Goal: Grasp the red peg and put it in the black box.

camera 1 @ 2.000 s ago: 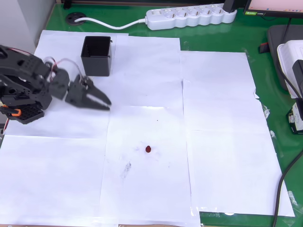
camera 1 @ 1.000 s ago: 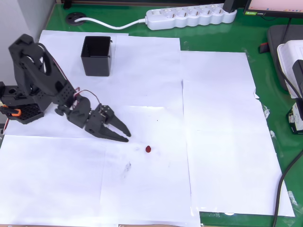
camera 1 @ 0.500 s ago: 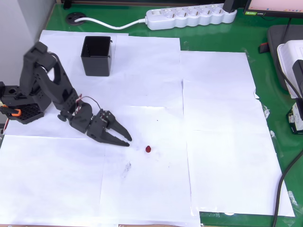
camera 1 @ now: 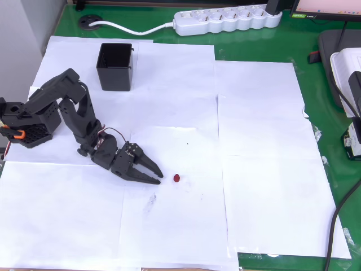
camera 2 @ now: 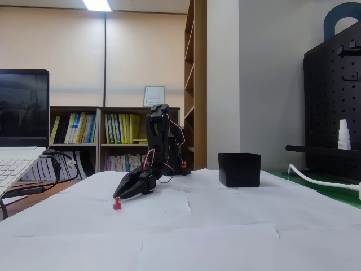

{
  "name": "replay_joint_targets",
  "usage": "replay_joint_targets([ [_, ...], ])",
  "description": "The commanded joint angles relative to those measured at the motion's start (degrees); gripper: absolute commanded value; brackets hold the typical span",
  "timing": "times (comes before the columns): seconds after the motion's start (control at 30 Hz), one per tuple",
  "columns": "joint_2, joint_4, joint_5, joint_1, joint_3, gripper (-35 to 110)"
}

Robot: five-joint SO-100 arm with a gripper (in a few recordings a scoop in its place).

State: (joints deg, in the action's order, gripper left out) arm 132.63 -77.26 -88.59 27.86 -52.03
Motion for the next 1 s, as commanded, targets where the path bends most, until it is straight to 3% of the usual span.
replay_joint_targets([
  [0.0,2.5,-1.4,-1.5,0.0,-4.4,1],
  [0.6,-6.5,14.2,3.1,-2.9,0.4,8],
  [0.97,-8.0,17.1,3.8,-4.1,0.0,15],
])
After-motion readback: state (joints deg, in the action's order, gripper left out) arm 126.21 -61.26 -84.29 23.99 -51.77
